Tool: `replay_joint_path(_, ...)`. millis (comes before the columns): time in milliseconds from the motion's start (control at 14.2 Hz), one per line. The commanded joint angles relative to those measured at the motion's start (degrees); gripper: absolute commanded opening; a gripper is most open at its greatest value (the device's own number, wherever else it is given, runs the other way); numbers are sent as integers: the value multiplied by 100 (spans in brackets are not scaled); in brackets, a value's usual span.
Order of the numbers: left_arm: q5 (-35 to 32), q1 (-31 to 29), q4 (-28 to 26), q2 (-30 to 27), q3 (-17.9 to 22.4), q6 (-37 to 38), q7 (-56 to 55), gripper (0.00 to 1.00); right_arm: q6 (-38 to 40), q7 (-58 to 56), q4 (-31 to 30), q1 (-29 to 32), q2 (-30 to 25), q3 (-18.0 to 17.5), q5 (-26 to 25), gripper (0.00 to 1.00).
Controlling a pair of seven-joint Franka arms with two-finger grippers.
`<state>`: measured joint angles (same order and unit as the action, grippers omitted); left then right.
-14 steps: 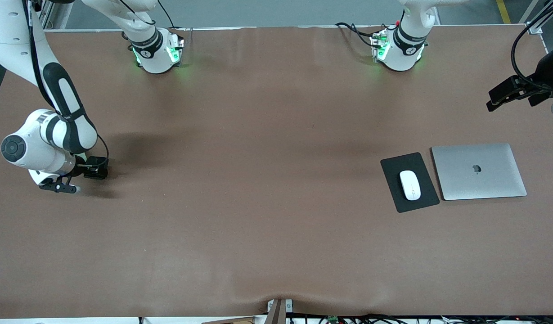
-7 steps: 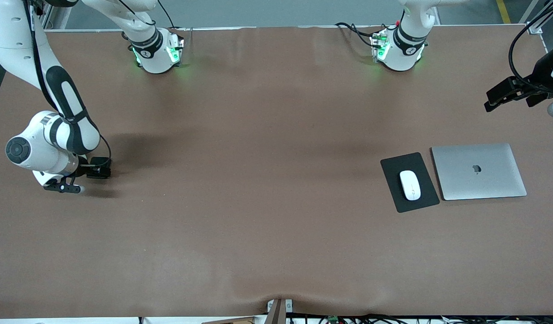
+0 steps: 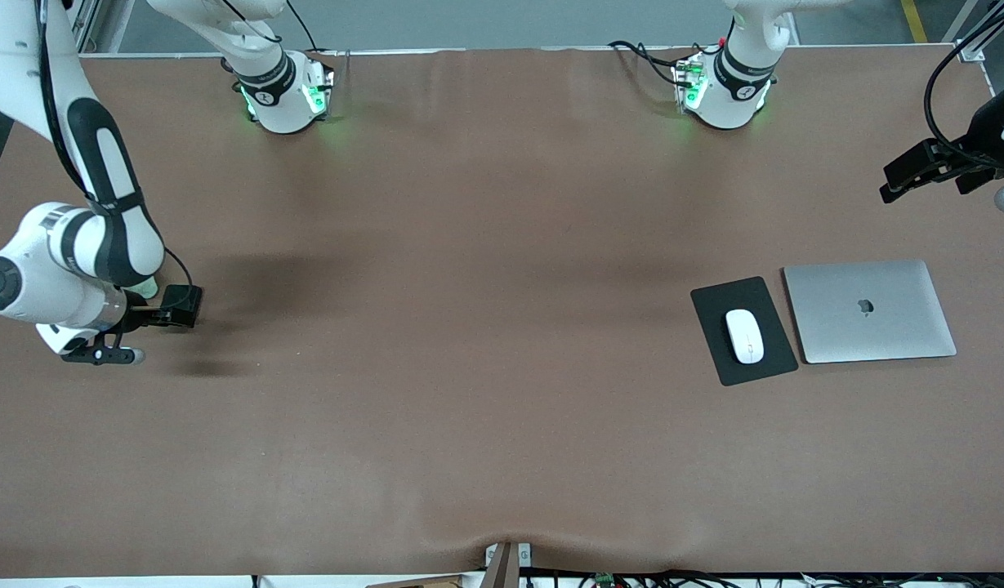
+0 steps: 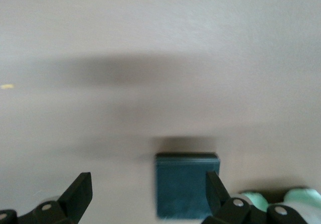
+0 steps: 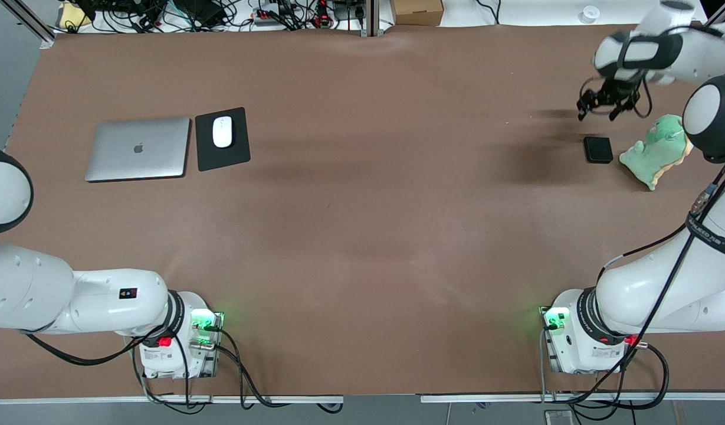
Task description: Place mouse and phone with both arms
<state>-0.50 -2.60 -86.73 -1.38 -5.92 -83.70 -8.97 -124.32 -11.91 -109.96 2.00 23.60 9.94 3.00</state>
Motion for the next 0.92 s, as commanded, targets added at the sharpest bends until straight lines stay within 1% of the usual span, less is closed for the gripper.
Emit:
replay_joint_path(0, 86, -39, 59, -21, -5, 73, 124, 100, 1046, 250, 412, -235, -513, -1, -45, 100)
replay_joint_path(141, 86, -48, 59, -21, 3, 73, 124, 100, 1689, 557, 632, -297, -925, -10, -45, 100)
replay_joint_path(283, 59, -48, 59, -21, 12, 73, 124, 100, 2164, 498, 869, -288, -1374, -10, -45, 100)
replay_joint_path(353, 59, -48, 59, -21, 21, 73, 133, 100, 2445, 497, 1123, -288, -1454, -19, -45, 100)
replay_joint_path(565, 59, -57, 68, -29, 39, 73, 124, 100, 3438, 506, 2124, -332, -1473, -36, 7, 100)
replay_joint_path(636, 59, -57, 68, -29, 39, 73, 107, 100, 3650, 506, 2336, -393, -1481, -45, 7, 100)
replay_joint_path(707, 42, -48, 77, -21, 39, 73, 89, 100, 3747, 515, 2460, -446, -1603, -45, 25, 100)
replay_joint_path(848, 33, -48, 68, -29, 39, 73, 89, 100, 3958, 663, 2435, -534, -1910, -290, 16, 100)
